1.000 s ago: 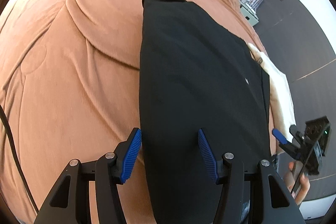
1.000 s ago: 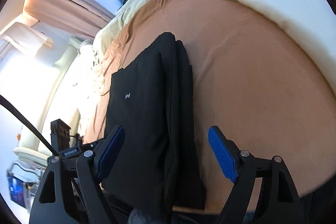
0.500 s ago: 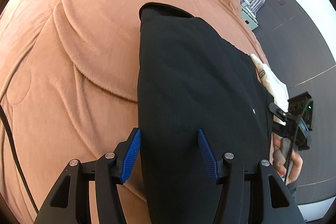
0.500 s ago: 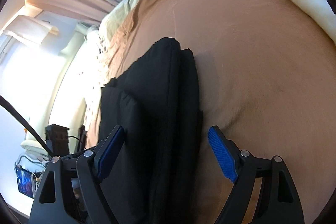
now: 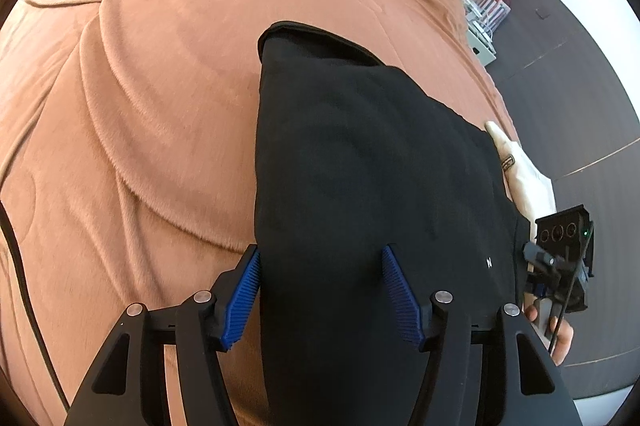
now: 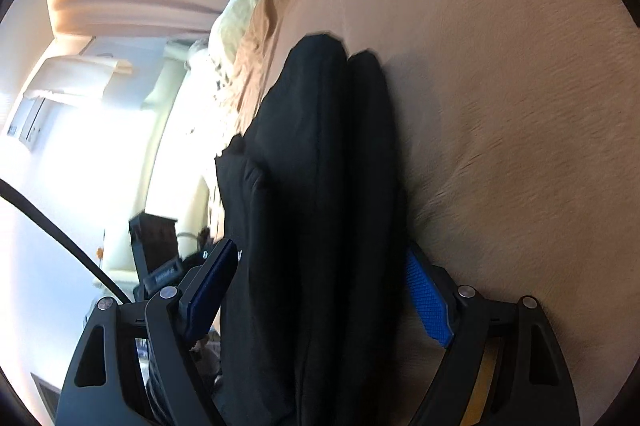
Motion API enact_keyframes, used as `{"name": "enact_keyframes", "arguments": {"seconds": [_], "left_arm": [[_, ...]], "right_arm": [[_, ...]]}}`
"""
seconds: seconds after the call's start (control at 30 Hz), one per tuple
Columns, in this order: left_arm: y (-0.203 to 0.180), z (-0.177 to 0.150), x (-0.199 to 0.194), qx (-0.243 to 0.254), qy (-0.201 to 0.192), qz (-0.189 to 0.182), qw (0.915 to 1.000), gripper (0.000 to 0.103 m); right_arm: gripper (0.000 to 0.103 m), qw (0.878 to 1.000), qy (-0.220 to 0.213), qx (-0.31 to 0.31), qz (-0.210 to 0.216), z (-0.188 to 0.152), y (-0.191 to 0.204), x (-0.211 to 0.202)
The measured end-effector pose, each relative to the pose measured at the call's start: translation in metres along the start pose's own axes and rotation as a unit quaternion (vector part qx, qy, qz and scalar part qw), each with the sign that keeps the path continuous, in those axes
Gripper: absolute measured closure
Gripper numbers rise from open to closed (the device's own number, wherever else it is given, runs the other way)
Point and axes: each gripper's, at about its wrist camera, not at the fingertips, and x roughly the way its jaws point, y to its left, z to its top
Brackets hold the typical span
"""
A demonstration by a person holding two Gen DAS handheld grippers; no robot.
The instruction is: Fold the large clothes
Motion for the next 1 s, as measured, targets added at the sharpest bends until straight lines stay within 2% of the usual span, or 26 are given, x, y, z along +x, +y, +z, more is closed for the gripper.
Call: {"name": "enact_keyframes", "arguments": {"seconds": [0.07, 0.2, 0.27, 0.33, 0.43, 0.57, 0.73, 1.0], "left_arm": [[0.000, 0.001, 0.002, -0.002, 0.002, 0.000, 1.0000, 0.040], [0.004, 0.002, 0.004, -0.005, 0.003, -0.008, 0.9999, 0.039], [0.008, -0.001, 0.003, -0.013, 0.004, -0.016, 0.9998, 0.039], [0.006, -0.005, -0.001, -0.009, 0.000, -0.016, 0.9998, 0.050], [0.000, -0.007, -0.011, -0.001, -0.009, -0.014, 0.9999, 0.064], [-0.006, -0.011, -0.032, 0.002, -0.025, -0.026, 0.9994, 0.074], [-0.017, -0.026, -0.071, 0.013, -0.065, -0.042, 0.9969, 0.077], [-0.027, -0.062, -0.137, 0.019, -0.116, -0.069, 0.9907, 0.080]], "right_arm": [[0.022, 1.000, 0.004, -0.002, -0.013, 0.004, 0.000, 0.006], [0.024, 1.000, -0.005, 0.006, -0.011, 0.013, -0.002, 0.009], [0.040, 1.000, -0.006, 0.008, -0.022, 0.012, -0.003, 0.007], [0.071, 1.000, -0.001, 0.010, -0.027, 0.011, 0.001, 0.012], [0.085, 1.000, -0.005, -0.006, -0.028, 0.005, 0.015, 0.009], [0.089, 0.998, -0.023, -0.041, -0.038, -0.007, 0.049, -0.004], [0.089, 0.996, -0.044, -0.071, -0.039, -0.032, 0.088, -0.024], [0.089, 0.990, -0.073, -0.120, -0.030, -0.089, 0.153, -0.064]]}}
